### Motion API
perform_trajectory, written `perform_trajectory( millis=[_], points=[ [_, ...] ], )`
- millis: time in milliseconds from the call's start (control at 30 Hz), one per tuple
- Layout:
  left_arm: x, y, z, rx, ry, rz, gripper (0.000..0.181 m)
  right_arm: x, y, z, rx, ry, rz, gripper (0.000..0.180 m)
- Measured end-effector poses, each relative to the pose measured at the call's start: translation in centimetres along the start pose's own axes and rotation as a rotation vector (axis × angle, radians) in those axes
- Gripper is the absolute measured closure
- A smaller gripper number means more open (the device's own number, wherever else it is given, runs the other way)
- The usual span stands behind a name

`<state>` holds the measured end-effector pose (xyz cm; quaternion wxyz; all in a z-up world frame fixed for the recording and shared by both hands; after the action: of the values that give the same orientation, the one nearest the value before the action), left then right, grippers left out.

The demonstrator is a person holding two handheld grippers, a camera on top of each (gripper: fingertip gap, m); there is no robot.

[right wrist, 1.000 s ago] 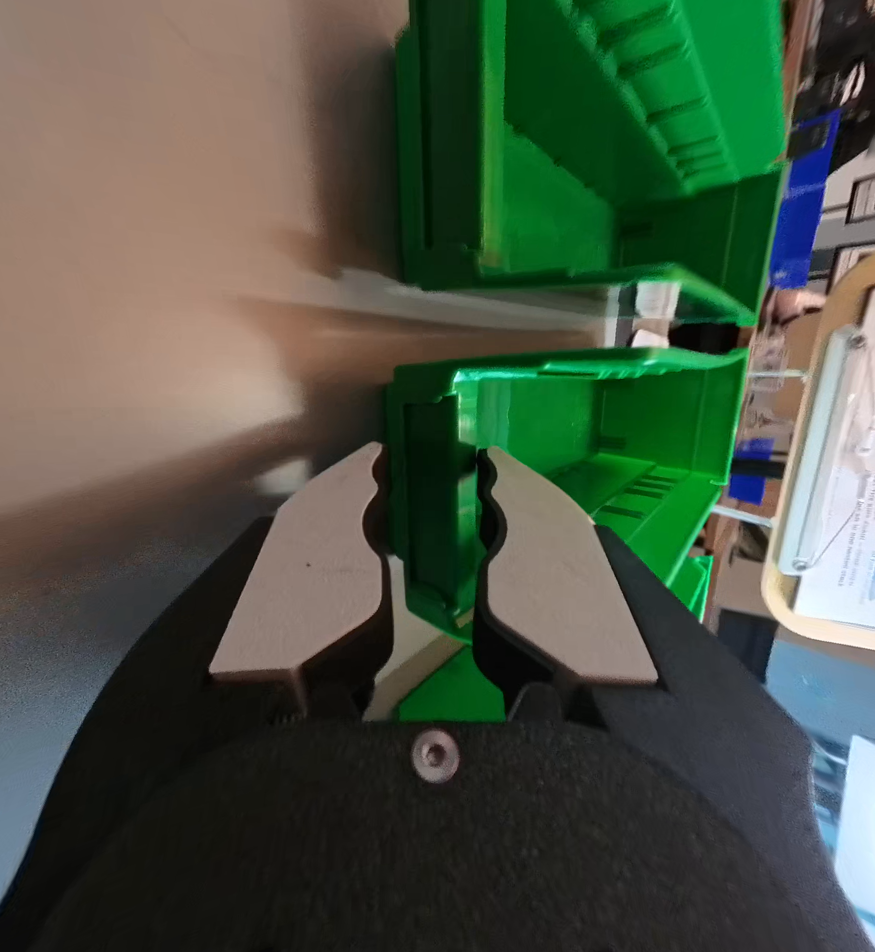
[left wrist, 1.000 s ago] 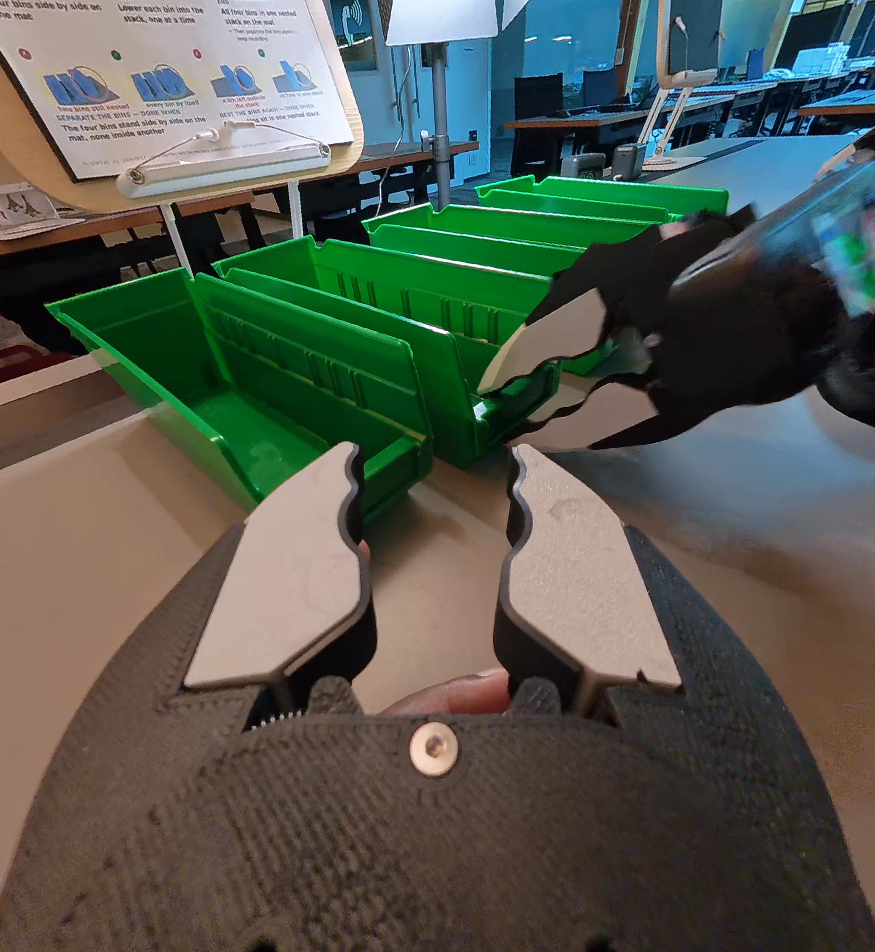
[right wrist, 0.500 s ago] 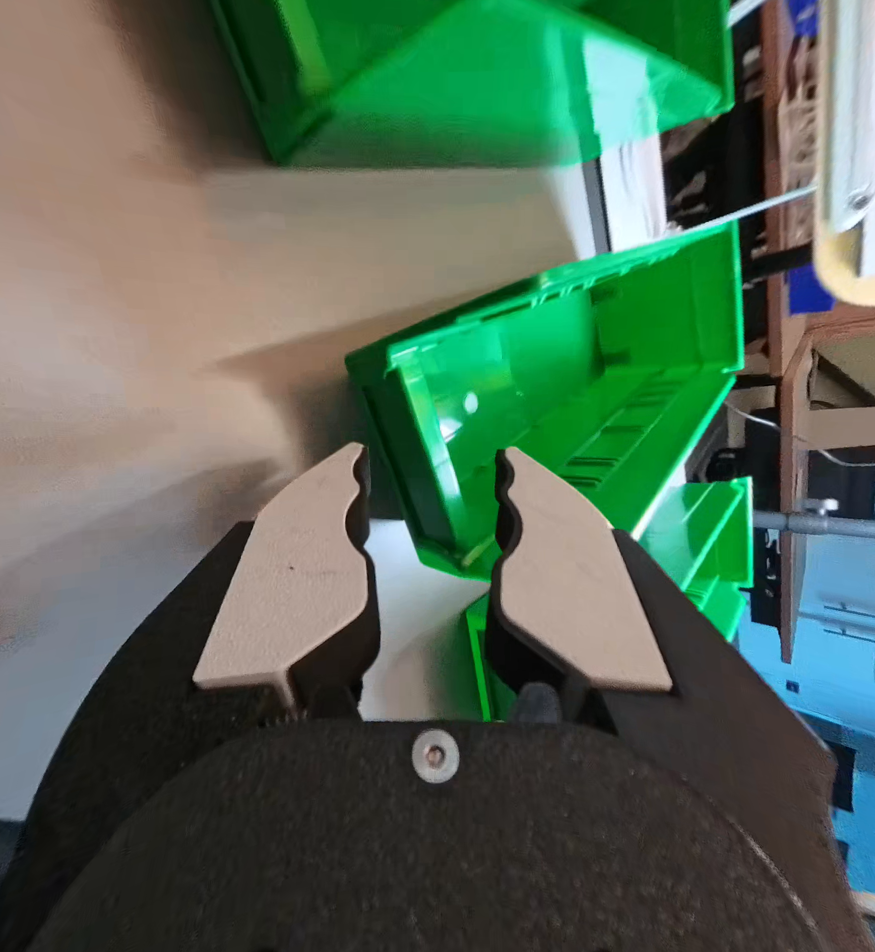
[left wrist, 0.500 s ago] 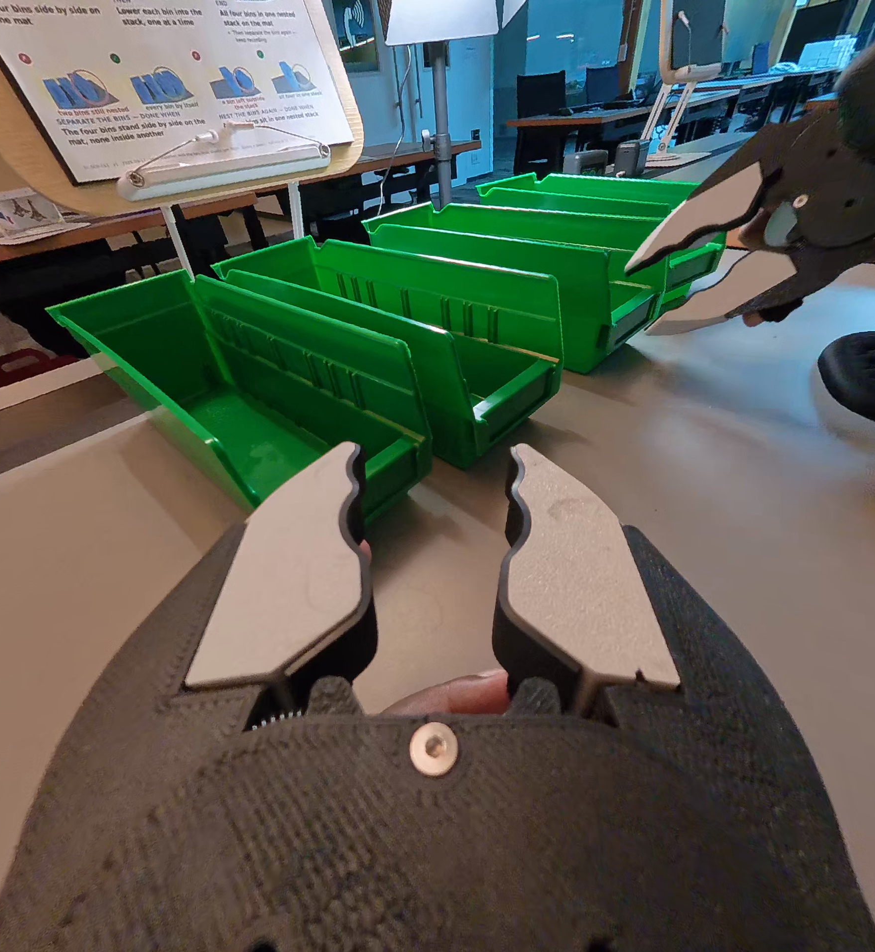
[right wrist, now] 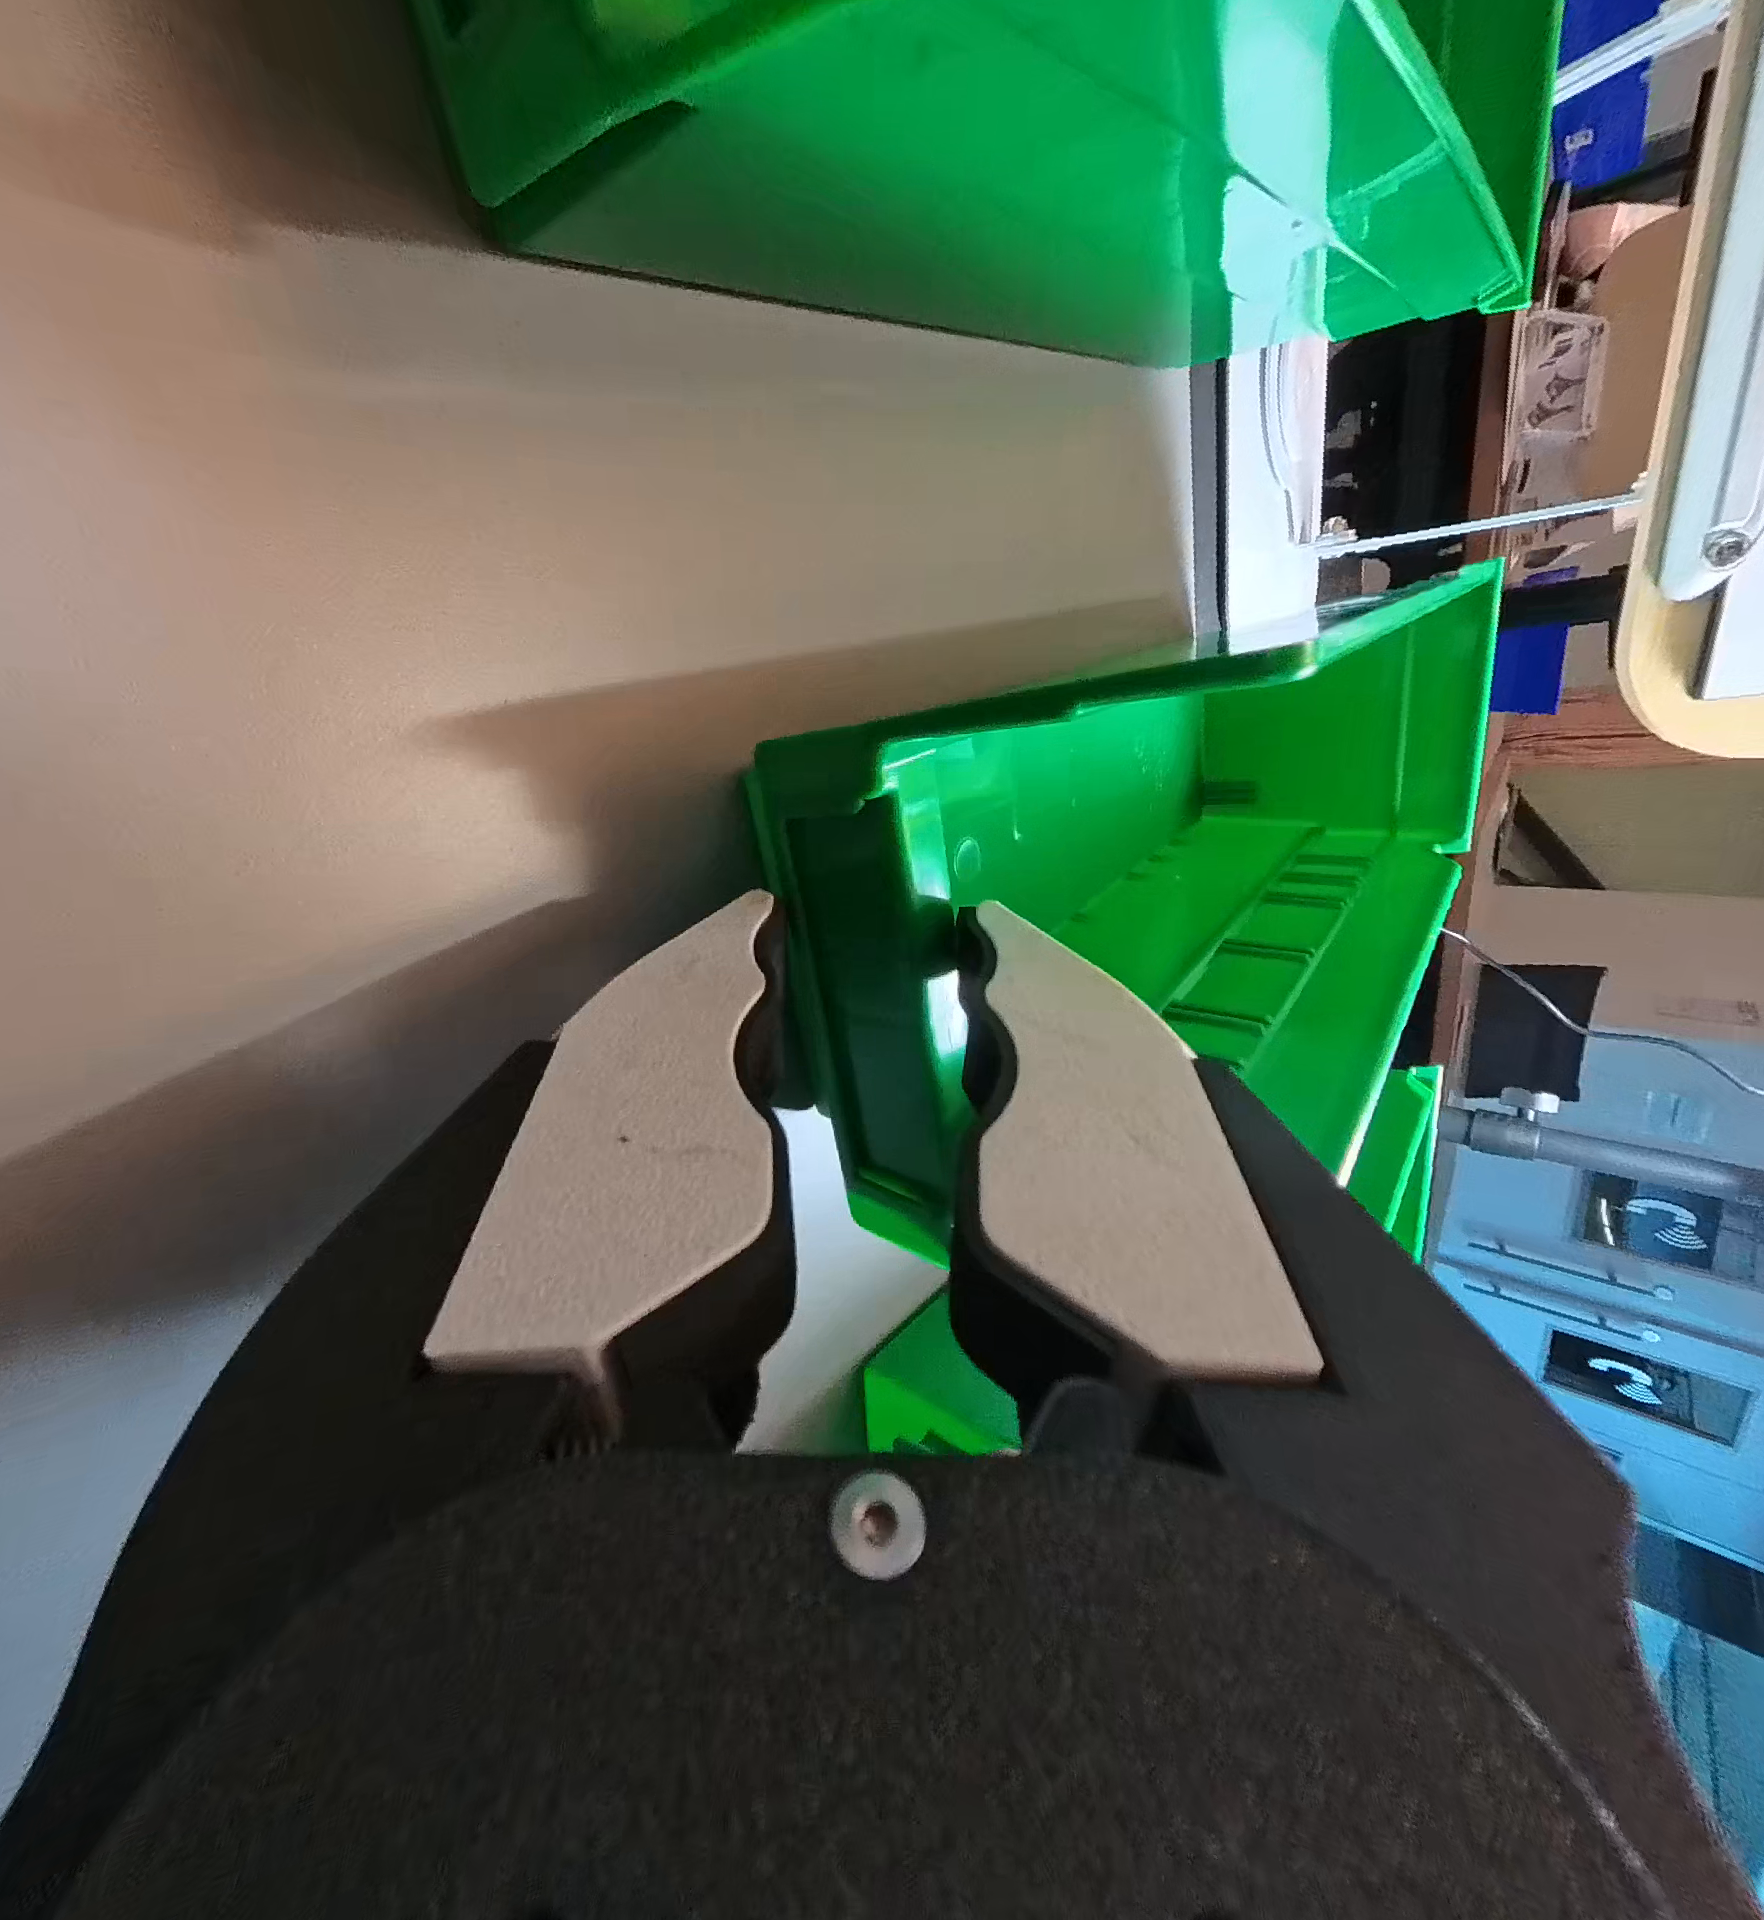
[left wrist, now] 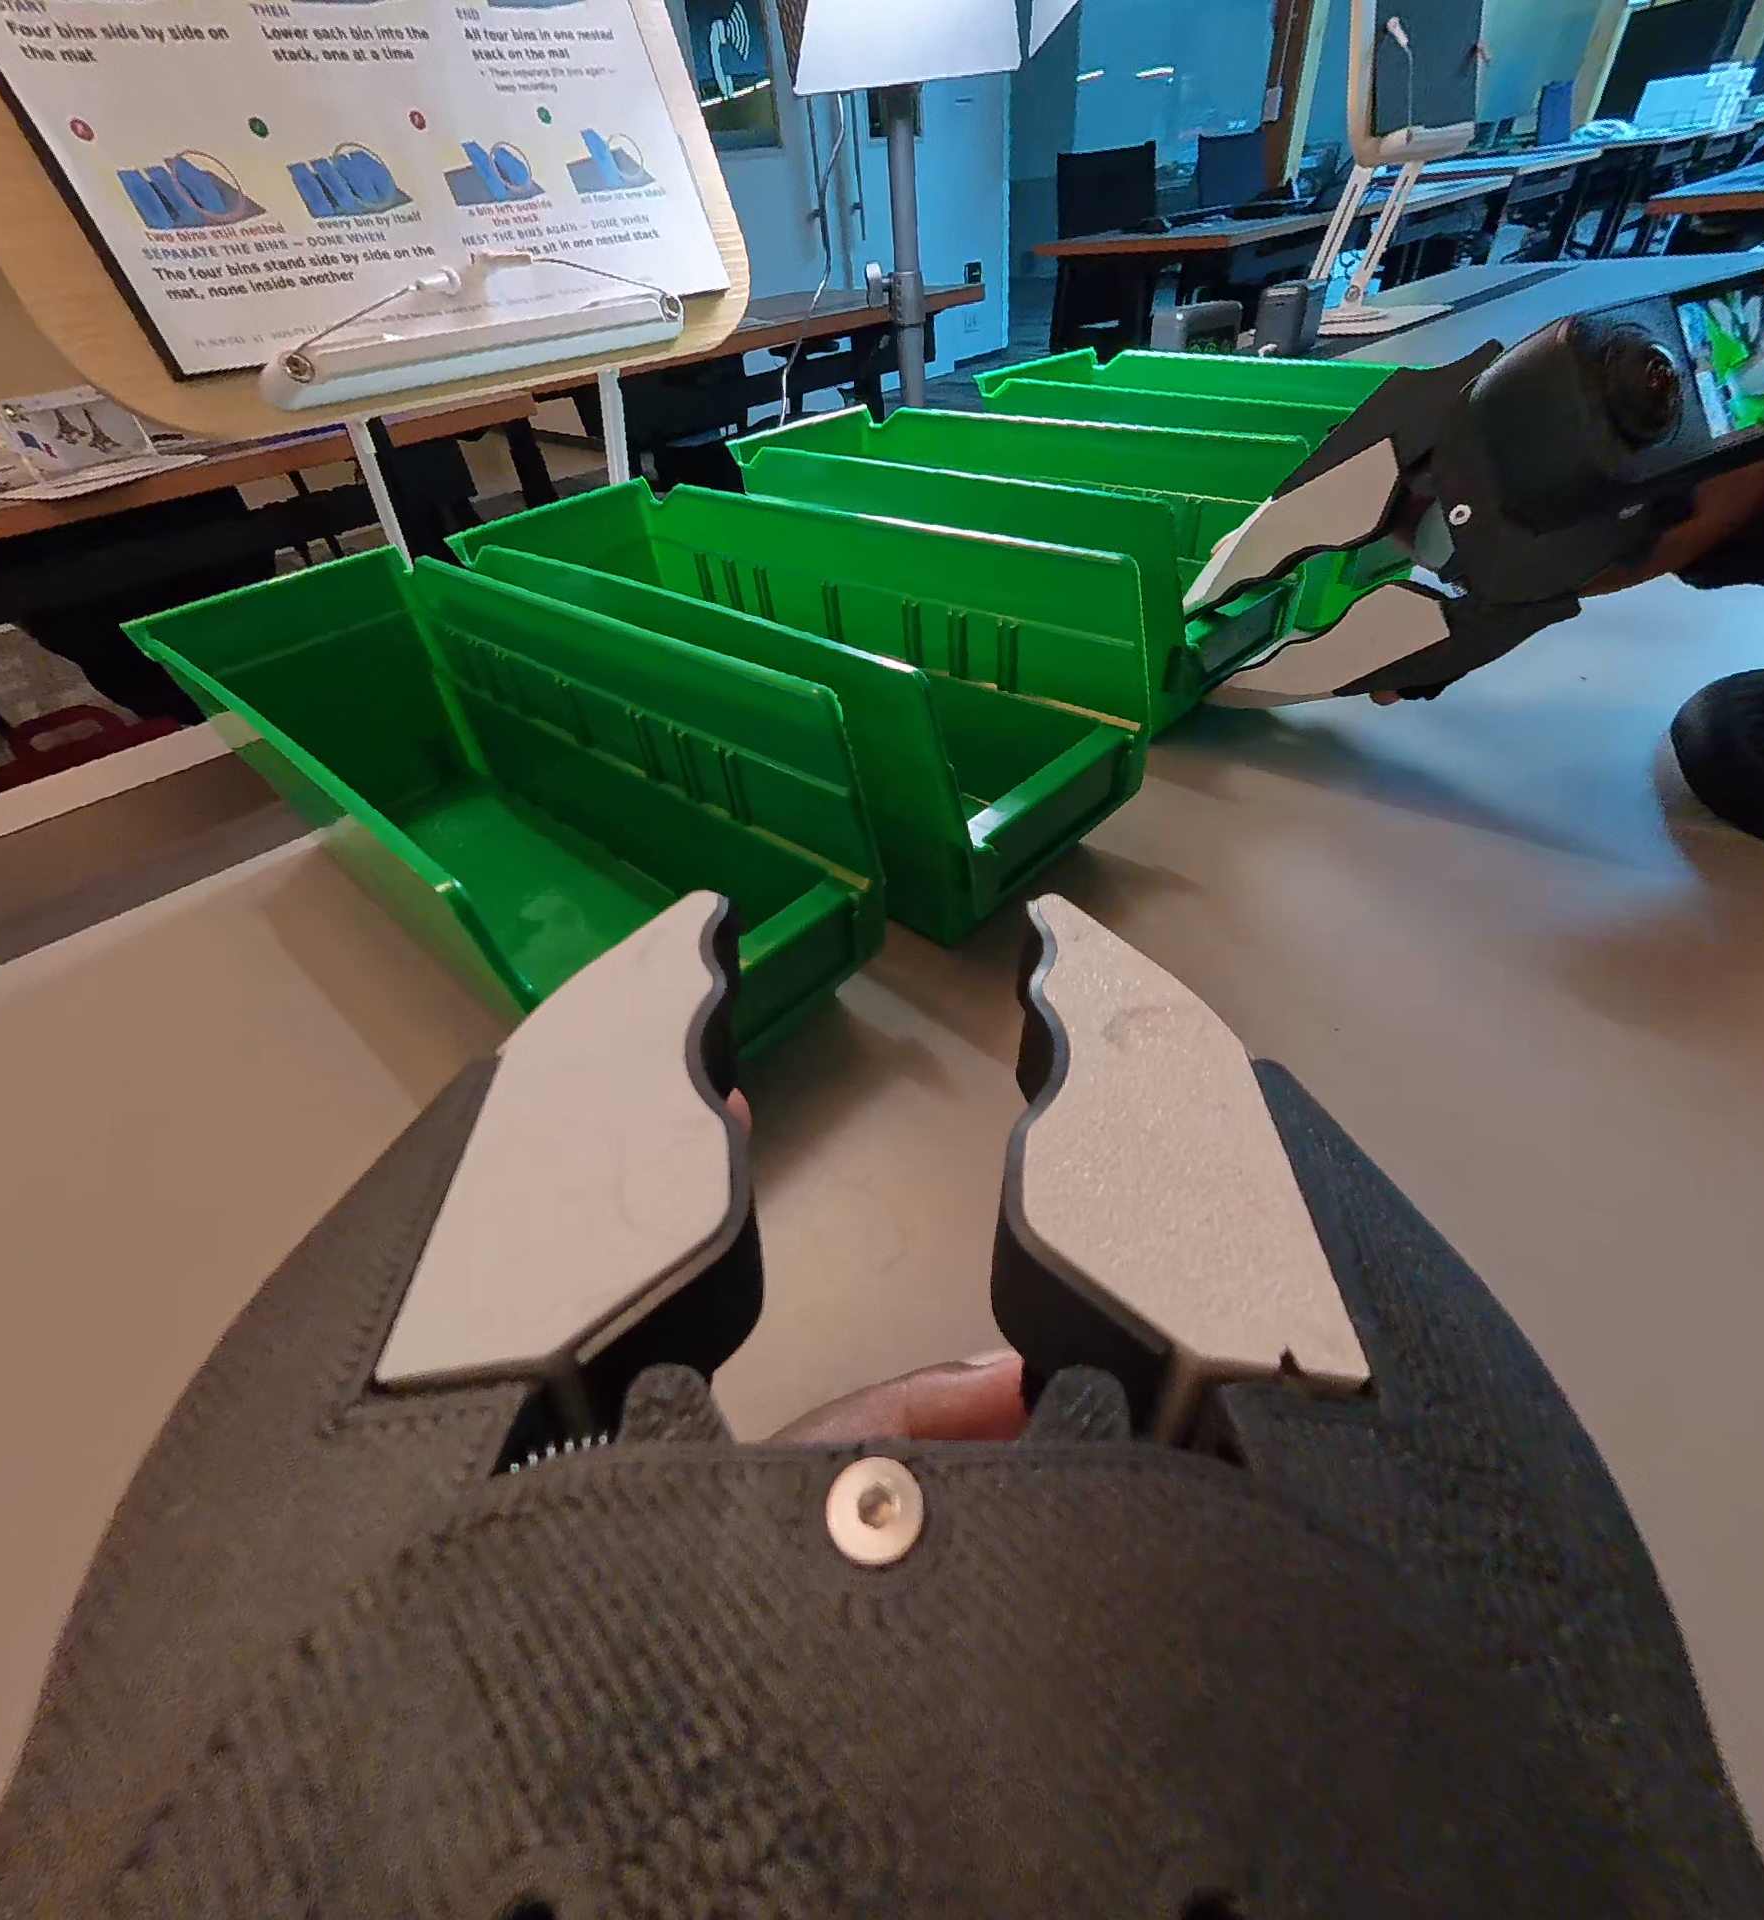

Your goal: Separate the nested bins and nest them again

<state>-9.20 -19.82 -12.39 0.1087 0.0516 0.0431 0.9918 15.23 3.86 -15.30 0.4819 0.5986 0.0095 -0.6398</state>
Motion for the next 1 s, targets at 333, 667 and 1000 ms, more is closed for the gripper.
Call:
perform_trajectory(
  millis=[333,667,1000],
  points=[
    [0.1,0.0,0.0,-0.001,0.013,0.0,0.129,-0.9,3.5,0.9,-0.201,-0.305,0.018,0.125],
    [0.3,0.1,0.1,-0.006,0.004,0.026,0.128,0.0,13.1,-2.7,-0.421,-0.798,-0.166,0.109],
    [1.1,0.6,0.4,0.01,-0.01,0.045,0.127,3.1,12.6,-6.8,-0.392,-1.024,-0.255,0.106]
  ],
)
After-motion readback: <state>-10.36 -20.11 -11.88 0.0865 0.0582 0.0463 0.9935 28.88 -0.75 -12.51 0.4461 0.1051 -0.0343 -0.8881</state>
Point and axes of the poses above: each gripper's, where its closed fingertips meet, y back along the fingers, z out of its top, x = y × z across the jaws, the point moved 9 cm from there along y, back along the fingers, and after that the axes turned 4 degrees about -x, right-handed, at the moved point
